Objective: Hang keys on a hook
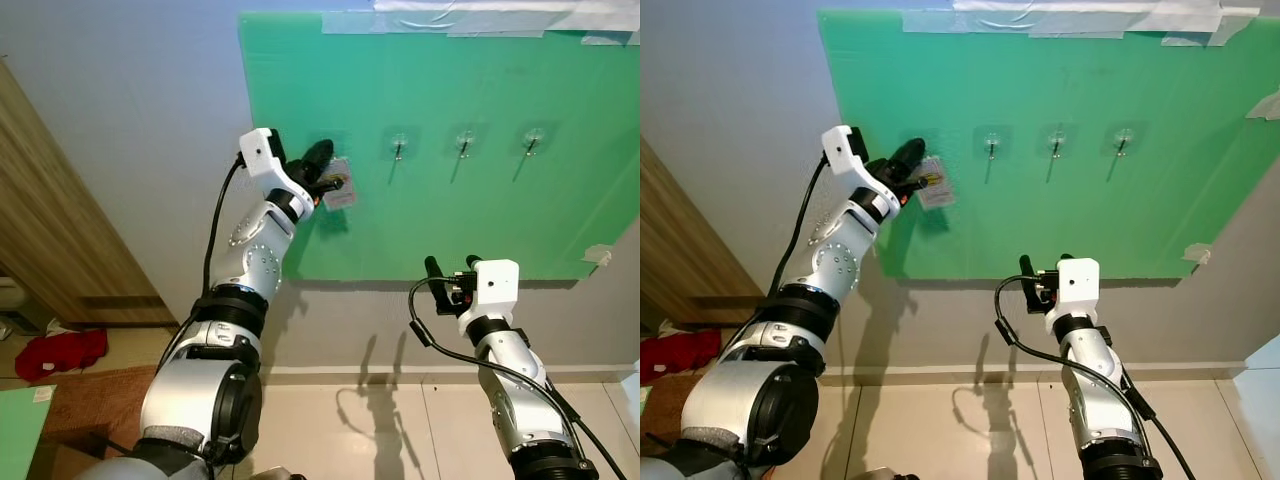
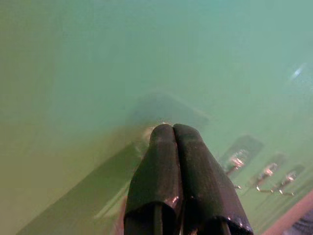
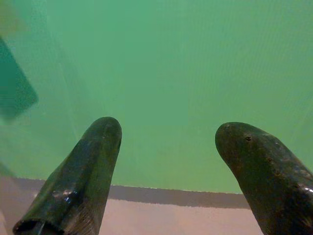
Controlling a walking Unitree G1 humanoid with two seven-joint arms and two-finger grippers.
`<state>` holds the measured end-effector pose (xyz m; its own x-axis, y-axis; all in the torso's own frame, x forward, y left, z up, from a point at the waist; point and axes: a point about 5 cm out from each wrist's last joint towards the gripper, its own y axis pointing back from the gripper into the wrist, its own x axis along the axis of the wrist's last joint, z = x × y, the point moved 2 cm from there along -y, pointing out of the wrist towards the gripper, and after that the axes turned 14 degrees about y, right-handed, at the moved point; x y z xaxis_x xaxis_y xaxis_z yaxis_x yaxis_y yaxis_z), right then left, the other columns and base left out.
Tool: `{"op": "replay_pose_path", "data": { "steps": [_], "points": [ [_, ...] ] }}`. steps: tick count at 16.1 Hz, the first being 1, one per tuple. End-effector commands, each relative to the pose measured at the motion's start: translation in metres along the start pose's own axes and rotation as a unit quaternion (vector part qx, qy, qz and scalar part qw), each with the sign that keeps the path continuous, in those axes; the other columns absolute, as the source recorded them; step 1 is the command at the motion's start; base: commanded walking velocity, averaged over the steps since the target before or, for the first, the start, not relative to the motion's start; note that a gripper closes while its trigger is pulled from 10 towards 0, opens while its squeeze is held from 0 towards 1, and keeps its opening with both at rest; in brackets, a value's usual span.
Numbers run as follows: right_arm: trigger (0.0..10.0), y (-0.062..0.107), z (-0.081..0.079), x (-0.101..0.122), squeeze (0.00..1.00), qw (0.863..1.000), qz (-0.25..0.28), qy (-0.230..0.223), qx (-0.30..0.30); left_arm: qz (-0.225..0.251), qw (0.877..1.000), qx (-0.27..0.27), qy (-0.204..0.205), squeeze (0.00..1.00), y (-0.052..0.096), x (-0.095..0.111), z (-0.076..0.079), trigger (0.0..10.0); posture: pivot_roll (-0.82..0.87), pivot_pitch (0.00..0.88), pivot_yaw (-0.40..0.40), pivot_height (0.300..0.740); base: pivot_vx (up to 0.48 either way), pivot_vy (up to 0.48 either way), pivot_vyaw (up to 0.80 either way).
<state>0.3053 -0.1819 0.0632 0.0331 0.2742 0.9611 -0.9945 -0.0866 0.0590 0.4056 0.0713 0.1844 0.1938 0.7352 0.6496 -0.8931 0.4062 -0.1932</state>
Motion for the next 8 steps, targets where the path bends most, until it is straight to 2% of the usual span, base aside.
{"op": "replay_pose_path", "data": {
  "steps": [1,6,8],
  "points": [
    [10.0,0.000,0.001,0.003,0.00,1.000,0.004,-0.001,0.003,0.017,1.000,0.006,0.004,0.00,-0.002,0.009,0.000,0.0,-0.14,0.000,0.087,0.740,0.000,0.000,0.00],
    [10.0,-0.001,0.001,0.004,0.00,1.000,0.001,-0.005,0.005,0.027,0.994,0.059,0.082,0.00,0.002,0.009,-0.019,0.0,-0.14,0.000,0.084,0.740,0.000,0.000,0.00],
    [10.0,-0.001,0.001,0.004,0.00,1.000,0.001,-0.005,0.005,0.016,0.993,0.065,0.093,0.00,0.002,0.004,-0.020,0.0,-0.14,0.000,0.084,0.740,0.000,0.000,0.00]
  ]
}}
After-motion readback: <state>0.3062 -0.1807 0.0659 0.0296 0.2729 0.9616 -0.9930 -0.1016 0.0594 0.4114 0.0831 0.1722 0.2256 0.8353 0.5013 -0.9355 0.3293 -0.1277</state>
